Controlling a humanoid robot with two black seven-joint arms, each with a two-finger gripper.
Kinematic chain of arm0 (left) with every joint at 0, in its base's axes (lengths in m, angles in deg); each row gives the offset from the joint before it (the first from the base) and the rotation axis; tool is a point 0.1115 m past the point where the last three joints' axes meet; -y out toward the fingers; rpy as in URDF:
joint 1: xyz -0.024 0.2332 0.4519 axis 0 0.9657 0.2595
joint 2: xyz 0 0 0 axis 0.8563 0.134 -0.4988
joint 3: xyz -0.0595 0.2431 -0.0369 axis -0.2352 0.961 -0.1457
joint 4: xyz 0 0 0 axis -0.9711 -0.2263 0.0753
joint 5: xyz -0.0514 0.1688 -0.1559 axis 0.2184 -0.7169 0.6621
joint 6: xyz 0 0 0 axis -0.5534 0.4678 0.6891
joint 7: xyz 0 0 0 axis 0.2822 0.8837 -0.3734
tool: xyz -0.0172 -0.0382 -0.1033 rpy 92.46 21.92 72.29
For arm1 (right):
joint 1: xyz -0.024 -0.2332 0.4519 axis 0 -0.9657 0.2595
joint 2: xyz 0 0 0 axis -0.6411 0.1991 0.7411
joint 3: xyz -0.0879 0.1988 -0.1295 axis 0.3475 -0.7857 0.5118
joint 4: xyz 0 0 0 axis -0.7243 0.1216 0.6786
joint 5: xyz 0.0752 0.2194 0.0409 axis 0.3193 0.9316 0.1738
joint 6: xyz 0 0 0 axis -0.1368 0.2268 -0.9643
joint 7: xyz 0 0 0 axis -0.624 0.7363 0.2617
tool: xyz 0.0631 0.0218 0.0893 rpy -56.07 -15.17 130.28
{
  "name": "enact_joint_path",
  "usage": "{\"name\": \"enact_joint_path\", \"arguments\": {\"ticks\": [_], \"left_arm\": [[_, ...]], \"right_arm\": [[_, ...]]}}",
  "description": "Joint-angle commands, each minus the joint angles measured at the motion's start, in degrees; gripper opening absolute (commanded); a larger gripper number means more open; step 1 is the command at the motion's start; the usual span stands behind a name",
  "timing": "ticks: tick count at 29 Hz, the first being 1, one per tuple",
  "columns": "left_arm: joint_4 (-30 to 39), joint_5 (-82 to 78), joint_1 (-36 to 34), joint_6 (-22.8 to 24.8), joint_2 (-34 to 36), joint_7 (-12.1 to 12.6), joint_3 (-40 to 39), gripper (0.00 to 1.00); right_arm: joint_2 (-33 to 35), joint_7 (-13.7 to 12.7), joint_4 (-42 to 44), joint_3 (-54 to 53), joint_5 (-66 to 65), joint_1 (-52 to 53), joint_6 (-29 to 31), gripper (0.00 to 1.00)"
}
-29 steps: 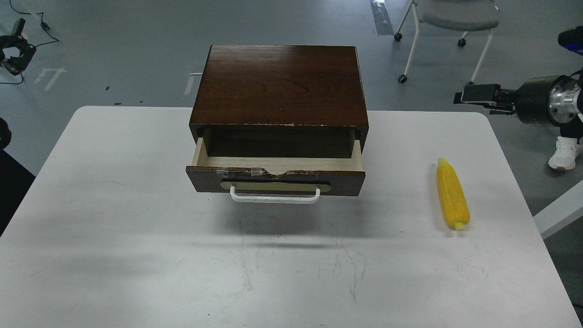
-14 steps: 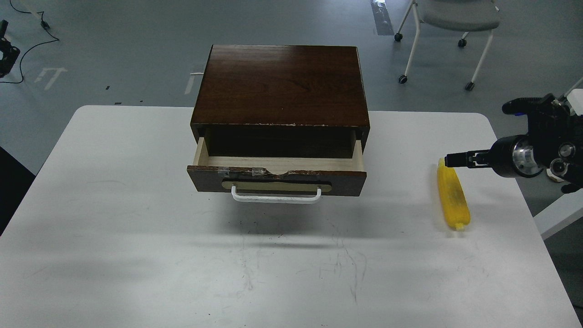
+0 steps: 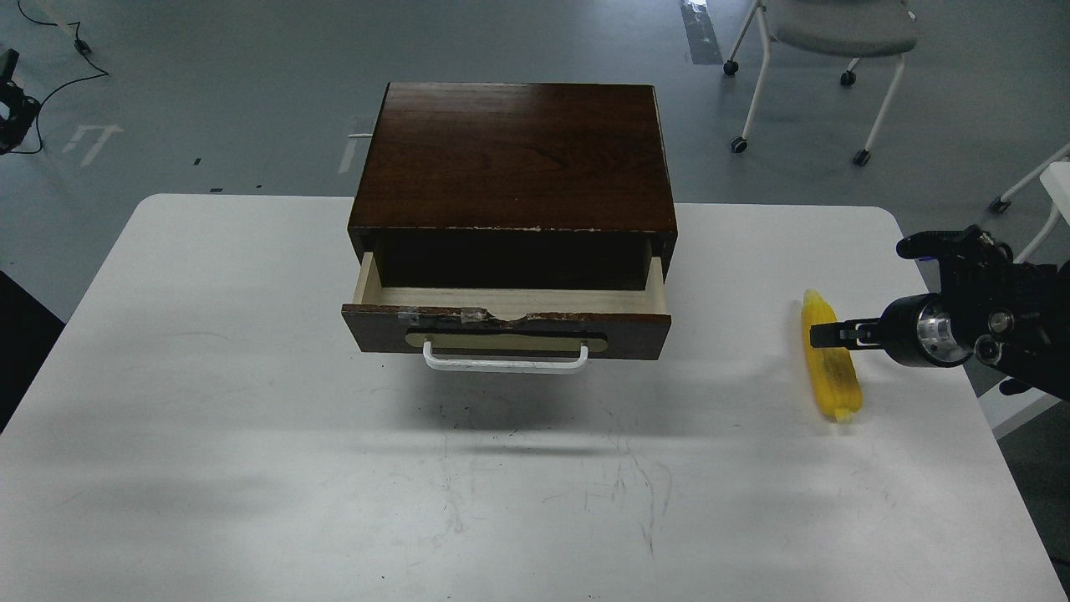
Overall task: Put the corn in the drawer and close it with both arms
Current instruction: 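Reach the right gripper toward the yellow corn cob and grasp it, then lift the corn with the right gripper and carry it over the drawer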
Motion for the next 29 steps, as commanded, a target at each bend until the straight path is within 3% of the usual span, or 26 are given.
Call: {"name": "enact_joint_path", "arguments": {"ticks": [1,9,15,19,22,26,29], "left_arm": [[-0.08,0.00,0.11,0.00,0.23,-0.10,-0.08,0.99],[-0.08,0.00,0.82,0.00,0.58,-0.02,-0.08,0.99],[0.00,-0.09,0.82,0.00,1.81,0.07,0.36,0.99],[0.01,-0.35,0.90,0.00,1.90,0.42,0.53,0.99],[0.09,-0.44,0.90,0.00,1.73,0.69,0.62,0.99],[-0.52,-0.62,0.73,0.00,1.55,0.95,2.02,0.99],[-0.43,-1.14,0.46,0.00,1.73,0.86,2.20,0.99]], "right_arm": [[0.01,0.03,-0.12,-0.27,0.19,0.13,0.05,0.26],[1.93,0.38,-2.31,-0.35,0.46,5.04,0.06,0.13],[10.19,0.38,-12.92,0.00,-0.07,20.48,1.11,0.13],[10.91,0.47,-18.22,-0.09,-3.06,31.05,1.99,0.11],[8.45,0.56,-19.71,-0.35,-4.02,35.98,2.43,0.07],[-2.42,0.82,-22.61,-0.27,-10.77,42.22,2.43,0.06],[-6.57,1.78,-22.97,-0.18,-14.03,43.72,2.43,0.06]]}}
